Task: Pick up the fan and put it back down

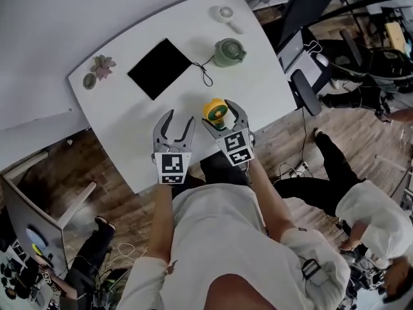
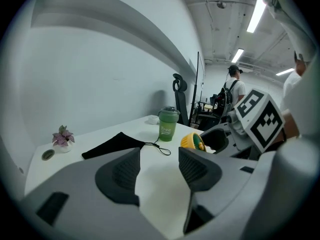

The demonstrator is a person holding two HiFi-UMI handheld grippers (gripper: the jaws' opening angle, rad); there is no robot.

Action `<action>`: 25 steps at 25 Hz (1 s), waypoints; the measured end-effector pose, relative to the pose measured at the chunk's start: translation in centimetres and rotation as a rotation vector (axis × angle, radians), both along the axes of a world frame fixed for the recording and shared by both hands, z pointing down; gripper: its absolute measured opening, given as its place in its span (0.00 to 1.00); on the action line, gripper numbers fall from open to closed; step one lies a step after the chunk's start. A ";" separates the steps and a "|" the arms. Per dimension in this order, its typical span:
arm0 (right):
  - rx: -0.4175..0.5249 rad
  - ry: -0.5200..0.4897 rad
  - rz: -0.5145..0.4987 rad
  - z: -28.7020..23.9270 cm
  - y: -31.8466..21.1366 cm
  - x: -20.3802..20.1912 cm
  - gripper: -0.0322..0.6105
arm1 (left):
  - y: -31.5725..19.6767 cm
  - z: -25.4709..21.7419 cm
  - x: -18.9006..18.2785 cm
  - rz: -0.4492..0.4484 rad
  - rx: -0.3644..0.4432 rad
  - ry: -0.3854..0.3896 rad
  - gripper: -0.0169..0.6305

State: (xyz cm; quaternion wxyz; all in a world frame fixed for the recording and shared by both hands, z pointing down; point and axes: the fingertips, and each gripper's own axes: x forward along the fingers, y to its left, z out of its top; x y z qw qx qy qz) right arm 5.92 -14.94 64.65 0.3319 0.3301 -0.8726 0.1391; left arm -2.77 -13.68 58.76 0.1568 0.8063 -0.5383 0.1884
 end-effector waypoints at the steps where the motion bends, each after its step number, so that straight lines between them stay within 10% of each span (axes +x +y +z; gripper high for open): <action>1: -0.012 0.008 -0.002 0.6 0.1 0.0 0.66 | 0.1 0.3 0.1 -0.001 -0.007 0.000 0.39; 25: -0.078 0.061 -0.055 6.7 0.1 -0.7 0.68 | 0.4 5.9 0.3 -0.027 -0.120 -0.018 0.39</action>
